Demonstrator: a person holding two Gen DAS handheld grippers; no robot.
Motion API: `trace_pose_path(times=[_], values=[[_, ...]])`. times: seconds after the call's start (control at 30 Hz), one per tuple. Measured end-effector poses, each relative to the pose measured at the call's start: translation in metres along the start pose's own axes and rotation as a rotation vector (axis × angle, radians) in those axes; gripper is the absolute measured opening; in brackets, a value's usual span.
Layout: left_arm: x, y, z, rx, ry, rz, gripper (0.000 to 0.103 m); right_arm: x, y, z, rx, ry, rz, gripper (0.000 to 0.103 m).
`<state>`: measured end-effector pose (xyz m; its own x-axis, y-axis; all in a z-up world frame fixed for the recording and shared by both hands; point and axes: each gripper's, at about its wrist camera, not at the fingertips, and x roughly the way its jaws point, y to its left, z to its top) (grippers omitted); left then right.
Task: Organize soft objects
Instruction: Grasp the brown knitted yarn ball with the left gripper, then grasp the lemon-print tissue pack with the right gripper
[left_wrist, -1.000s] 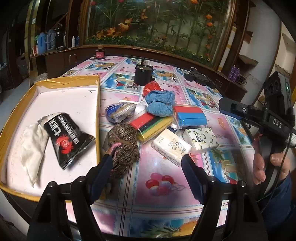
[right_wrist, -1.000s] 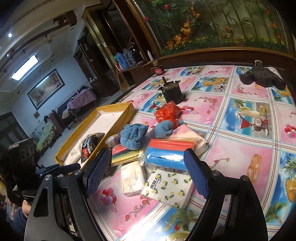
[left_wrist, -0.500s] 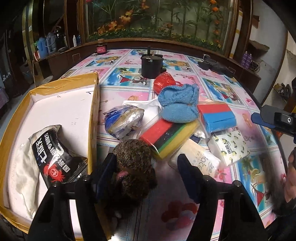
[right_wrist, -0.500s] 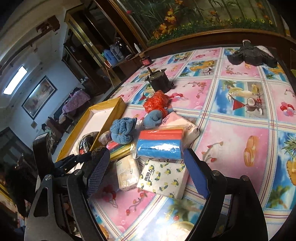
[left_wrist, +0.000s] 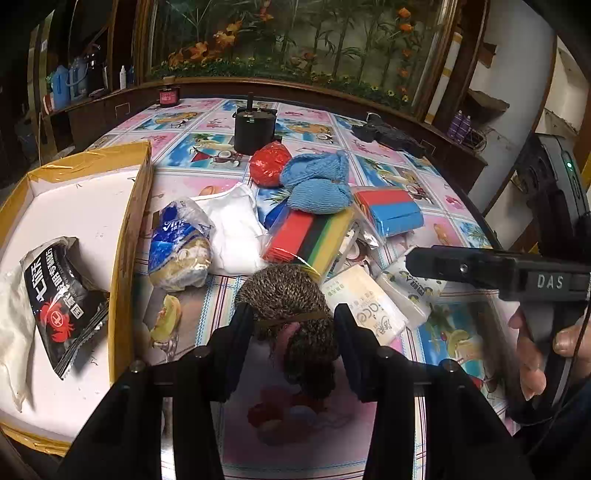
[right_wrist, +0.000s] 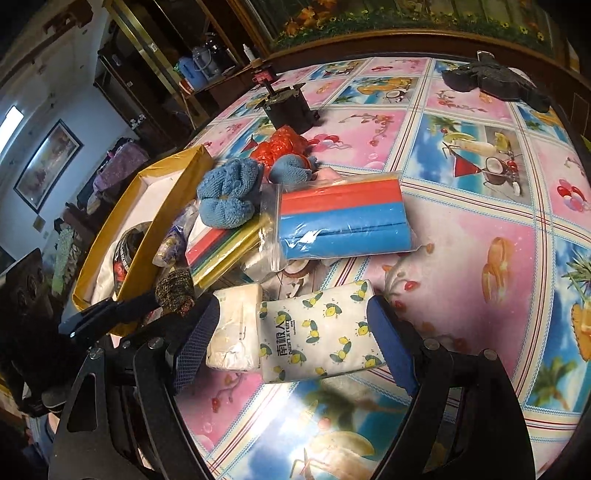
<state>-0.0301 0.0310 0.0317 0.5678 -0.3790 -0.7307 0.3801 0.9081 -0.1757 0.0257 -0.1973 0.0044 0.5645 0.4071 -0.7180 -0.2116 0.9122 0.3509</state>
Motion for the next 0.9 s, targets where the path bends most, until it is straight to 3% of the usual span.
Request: trace_pose_path(times=[0.1, 0.2, 0.33, 0.47, 0.53, 0.63, 0.7, 0.8, 0.9], values=[[0.007, 0.007, 0.007, -0.029, 0.02, 0.001, 0.058, -0.007, 0.004, 0.001, -0.022, -0.013, 0.024, 0.083], [0.018, 0.01, 0.013, -0.042, 0.056, -0.001, 0.057, -0.008, 0.002, 0.003, -0.046, -0.036, -0.014, 0.083], [0.029, 0.016, 0.007, -0.083, 0.088, -0.029, 0.056, 0.008, -0.012, 0.004, 0.02, 0.014, 0.051, 0.083], [0.023, 0.016, 0.002, -0.085, 0.071, -0.022, 0.054, 0.015, -0.004, 0.0, -0.006, 0.129, 0.118, 0.083], [0.02, 0.019, -0.001, -0.093, 0.077, -0.02, 0.054, 0.01, 0.016, -0.009, -0.142, 0.229, 0.088, 0.083], [0.016, 0.022, -0.002, -0.1, 0.081, -0.015, 0.054, -0.013, 0.048, -0.027, -0.397, 0.196, 0.065, 0.083], [0.016, 0.024, -0.002, -0.103, 0.086, -0.016, 0.054, -0.017, 0.047, -0.024, -0.391, 0.156, 0.058, 0.083], [0.018, 0.022, -0.002, -0.106, 0.086, -0.018, 0.055, -0.008, 0.047, -0.026, -0.462, 0.116, -0.073, 0.083], [0.02, 0.023, -0.002, -0.116, 0.08, -0.019, 0.056, -0.004, 0.046, -0.021, -0.458, 0.097, -0.029, 0.083]])
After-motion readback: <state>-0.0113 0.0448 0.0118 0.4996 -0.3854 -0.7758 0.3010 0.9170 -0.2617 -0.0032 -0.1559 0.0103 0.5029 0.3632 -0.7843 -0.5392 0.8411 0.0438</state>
